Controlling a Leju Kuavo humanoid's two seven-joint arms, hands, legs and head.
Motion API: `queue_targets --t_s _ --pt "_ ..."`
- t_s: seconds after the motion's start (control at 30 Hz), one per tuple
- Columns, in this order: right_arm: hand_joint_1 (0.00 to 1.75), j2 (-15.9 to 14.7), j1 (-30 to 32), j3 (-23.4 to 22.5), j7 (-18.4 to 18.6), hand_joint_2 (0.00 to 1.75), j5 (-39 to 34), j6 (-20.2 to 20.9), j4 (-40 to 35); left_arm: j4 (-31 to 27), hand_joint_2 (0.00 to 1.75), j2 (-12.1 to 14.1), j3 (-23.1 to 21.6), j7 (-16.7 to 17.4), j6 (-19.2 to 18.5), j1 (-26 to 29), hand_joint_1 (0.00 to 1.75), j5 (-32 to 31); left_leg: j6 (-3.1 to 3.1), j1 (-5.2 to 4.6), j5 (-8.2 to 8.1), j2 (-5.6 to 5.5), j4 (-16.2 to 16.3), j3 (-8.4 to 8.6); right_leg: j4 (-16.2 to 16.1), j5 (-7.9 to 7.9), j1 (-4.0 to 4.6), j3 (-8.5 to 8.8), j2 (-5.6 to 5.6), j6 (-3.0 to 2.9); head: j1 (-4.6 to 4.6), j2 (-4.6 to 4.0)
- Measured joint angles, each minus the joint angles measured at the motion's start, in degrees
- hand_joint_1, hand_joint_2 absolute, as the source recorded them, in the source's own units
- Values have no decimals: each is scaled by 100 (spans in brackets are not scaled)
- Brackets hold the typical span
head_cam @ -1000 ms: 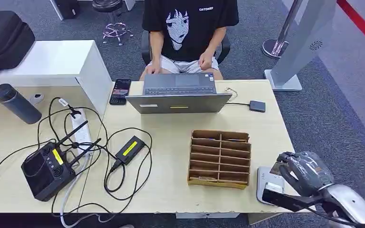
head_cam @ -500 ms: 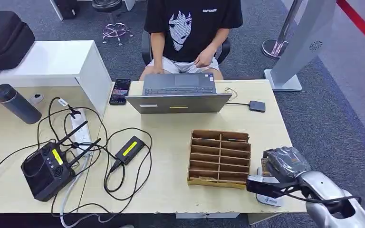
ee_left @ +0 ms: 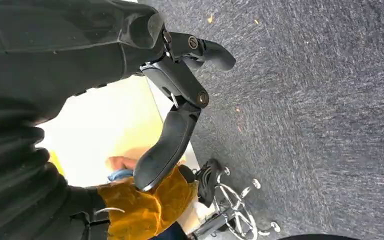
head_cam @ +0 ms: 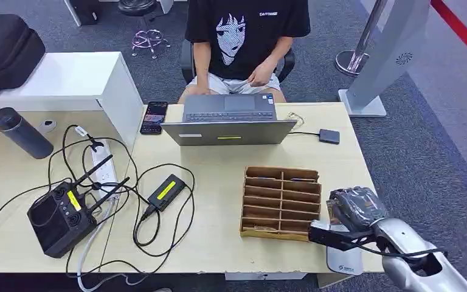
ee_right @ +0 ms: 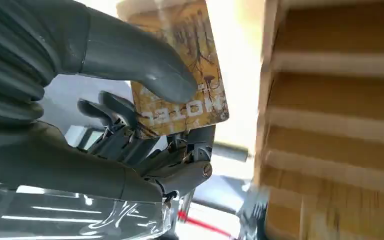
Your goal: Pass the card to the sensor for recognition and then transmit it.
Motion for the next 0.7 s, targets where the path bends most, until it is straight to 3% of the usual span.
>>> queue_targets --t_s 0.13,0.43,0.57,0.6,0.7 --pt "175 -151 235 -331 -4 175 -26 -93 -554 0 175 -7 61 2 18 1 0 2 0 -1 0 0 0 -1 0 0 -1 -1 0 0 0 0" --pt "175 -214 373 -534 -39 175 -52 -257 -840 0 175 -15 98 2 33 2 0 4 0 -1 0 -2 0 -2 0 0 -1 -1 -2 0 0 0" --pt "175 -242 845 -1447 -363 175 221 -995 -2098 0 175 -55 208 7 83 9 0 -66 1 0 -2 3 -4 -6 1 0 0 -1 3 0 2 0" --pt "175 -57 247 -1215 -404 175 284 -614 -2224 0 175 -55 208 4 35 -21 0 -188 -4 0 2 35 -6 4 4 11 0 -9 32 -16 0 0" --pt "175 28 -129 -1032 -358 175 269 -502 -2224 0 175 -55 208 0 9 -48 0 -223 -15 2 15 11 -6 -4 6 13 1 -5 10 -14 0 0"
